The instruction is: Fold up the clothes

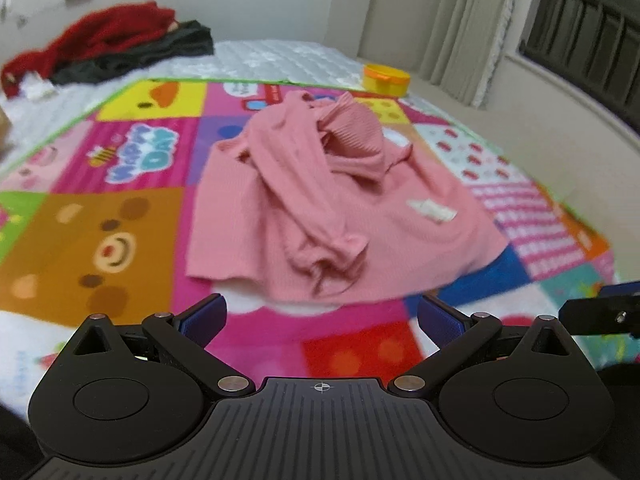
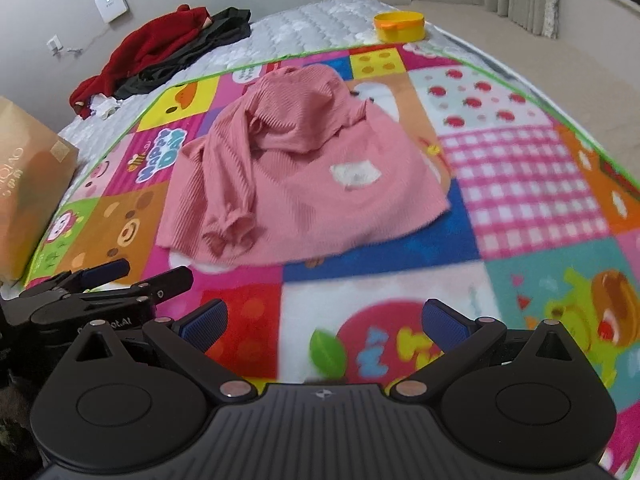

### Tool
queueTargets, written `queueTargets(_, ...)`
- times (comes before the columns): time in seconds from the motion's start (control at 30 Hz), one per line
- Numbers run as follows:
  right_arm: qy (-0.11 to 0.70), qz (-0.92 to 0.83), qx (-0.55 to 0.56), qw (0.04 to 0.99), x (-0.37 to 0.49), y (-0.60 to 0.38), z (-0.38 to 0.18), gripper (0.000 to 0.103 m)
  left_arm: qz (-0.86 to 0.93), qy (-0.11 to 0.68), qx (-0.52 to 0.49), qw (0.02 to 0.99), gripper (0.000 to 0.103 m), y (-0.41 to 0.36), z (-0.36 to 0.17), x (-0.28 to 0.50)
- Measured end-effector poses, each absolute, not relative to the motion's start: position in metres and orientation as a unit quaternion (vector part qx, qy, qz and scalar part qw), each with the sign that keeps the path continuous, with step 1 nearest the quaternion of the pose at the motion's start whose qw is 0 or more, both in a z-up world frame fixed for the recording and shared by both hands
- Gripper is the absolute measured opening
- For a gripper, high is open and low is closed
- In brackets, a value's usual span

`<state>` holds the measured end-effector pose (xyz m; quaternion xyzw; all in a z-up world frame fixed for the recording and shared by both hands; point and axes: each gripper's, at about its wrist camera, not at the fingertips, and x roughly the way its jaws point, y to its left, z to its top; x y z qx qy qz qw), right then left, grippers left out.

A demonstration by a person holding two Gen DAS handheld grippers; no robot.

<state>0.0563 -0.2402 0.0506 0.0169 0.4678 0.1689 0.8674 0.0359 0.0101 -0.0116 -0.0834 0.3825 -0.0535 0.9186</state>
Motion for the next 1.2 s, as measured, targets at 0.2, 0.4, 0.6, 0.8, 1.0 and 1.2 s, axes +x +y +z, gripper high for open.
queueTargets(0.2, 0.419, 0.166, -0.003, 0.893, 0.114, -0.237, 0.048, 0.103, -0.062, 0.398, -0.111, 0.909, 0.103, 0.018, -0.021, 0.092)
queueTargets(0.4, 0.406, 0.141, -0.008, 0.903, 0.188, -0.224, 0.005, 0.103, -0.070, 0.364, -0.054, 0.927, 0.103, 0.013, -0.028, 0.154)
queueTargets(0.6, 0.424, 0.140, 0.002, 0.895, 0.235, -0.211, -0.040, 0.103, -0.085, 0.357, -0.103, 0.925, 0.103, 0.038, -0.046, 0.170)
queueTargets(0.8, 0.461, 0.129, 0.028, 0.877, 0.252, -0.215, -0.071, 0.103, -0.092, 0.341, -0.086, 0.932, 0.102, 0.043, -0.039, 0.172)
queueTargets(1.0, 0.469, 0.169, -0.034, 0.866, 0.254, -0.210, -0.055, 0.102, -0.057, 0.334, -0.069, 0.938, 0.102, 0.063, -0.024, 0.175)
queueTargets(1.2, 0.374, 0.134, -0.016, 0.918, 0.266, -0.233, -0.040, 0.073, -0.041, 0.374, -0.082, 0.923, 0.090, 0.085, -0.036, 0.200)
